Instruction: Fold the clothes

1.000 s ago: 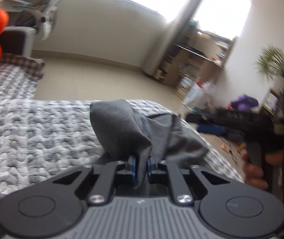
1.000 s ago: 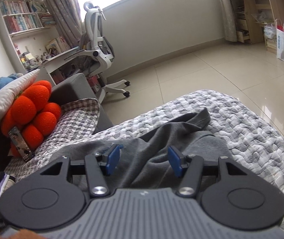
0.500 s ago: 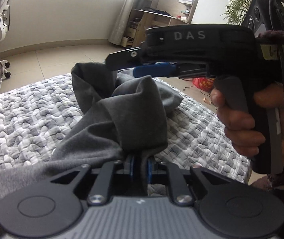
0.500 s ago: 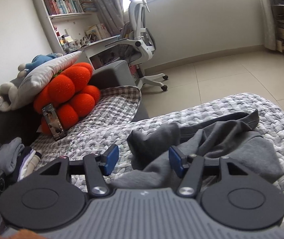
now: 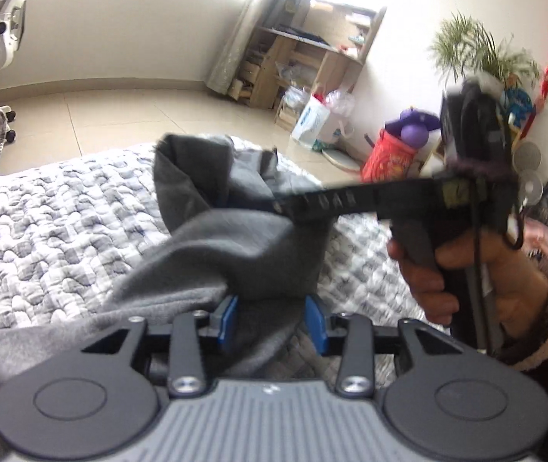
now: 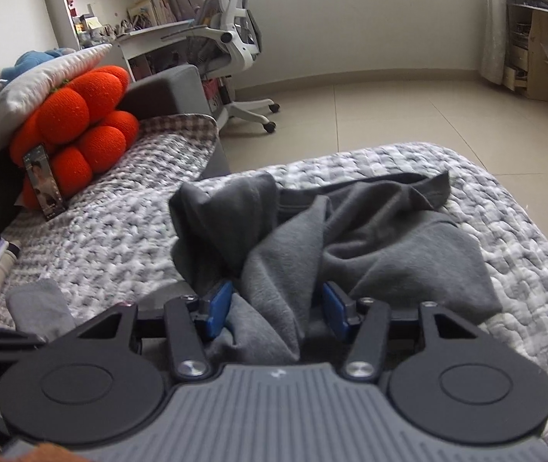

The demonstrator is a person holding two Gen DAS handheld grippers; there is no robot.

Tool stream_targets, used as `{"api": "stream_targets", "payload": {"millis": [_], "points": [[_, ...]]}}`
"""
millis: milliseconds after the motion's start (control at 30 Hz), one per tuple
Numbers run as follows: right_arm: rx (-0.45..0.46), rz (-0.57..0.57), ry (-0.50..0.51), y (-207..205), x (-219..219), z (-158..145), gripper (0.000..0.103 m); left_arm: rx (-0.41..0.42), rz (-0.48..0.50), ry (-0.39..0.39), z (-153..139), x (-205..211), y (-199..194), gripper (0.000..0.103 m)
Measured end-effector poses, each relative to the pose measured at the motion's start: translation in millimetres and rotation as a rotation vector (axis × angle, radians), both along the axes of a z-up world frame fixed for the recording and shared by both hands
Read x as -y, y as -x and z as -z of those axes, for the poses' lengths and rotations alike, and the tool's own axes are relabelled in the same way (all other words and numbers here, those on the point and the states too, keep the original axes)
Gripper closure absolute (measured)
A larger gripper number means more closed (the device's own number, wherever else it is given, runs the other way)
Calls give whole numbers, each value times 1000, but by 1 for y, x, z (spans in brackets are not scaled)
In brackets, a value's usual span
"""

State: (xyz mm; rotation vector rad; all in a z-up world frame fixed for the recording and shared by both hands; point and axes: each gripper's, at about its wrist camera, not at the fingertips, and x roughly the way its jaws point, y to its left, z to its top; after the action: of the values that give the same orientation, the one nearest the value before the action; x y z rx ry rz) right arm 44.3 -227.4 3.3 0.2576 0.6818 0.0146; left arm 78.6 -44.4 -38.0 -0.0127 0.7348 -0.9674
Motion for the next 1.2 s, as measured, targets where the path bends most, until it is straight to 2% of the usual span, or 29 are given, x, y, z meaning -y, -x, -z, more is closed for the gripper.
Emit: {"api": "stream_targets", "payload": {"millis": [167, 267, 333, 600, 700, 833, 1033, 1200], "points": [[-27, 1, -43, 7, 14, 3, 47, -12, -50, 69, -4, -1, -10, 58], [-54, -7, -54, 8, 18, 6, 47, -23, -106, 104, -10, 0, -16, 52], [-66, -7, -62, 8, 19, 7, 47, -22, -155, 118, -11, 5, -23, 44], [-68, -2, -89, 12, 20, 5, 47, -54, -282, 35, 3, 47, -48, 42], [-68, 2, -97, 13, 21, 5, 47, -90, -333, 43, 10, 55, -57, 45], [-68, 9, -106, 15, 22, 6, 47, -122, -390, 52, 15, 58, -64, 61], [-59, 18, -110, 15, 23, 6, 47, -110, -421, 30, 16, 55, -65, 83], [-18, 37, -125, 17, 22, 3, 47, -70, -466, 13, 11, 48, -69, 90]]}}
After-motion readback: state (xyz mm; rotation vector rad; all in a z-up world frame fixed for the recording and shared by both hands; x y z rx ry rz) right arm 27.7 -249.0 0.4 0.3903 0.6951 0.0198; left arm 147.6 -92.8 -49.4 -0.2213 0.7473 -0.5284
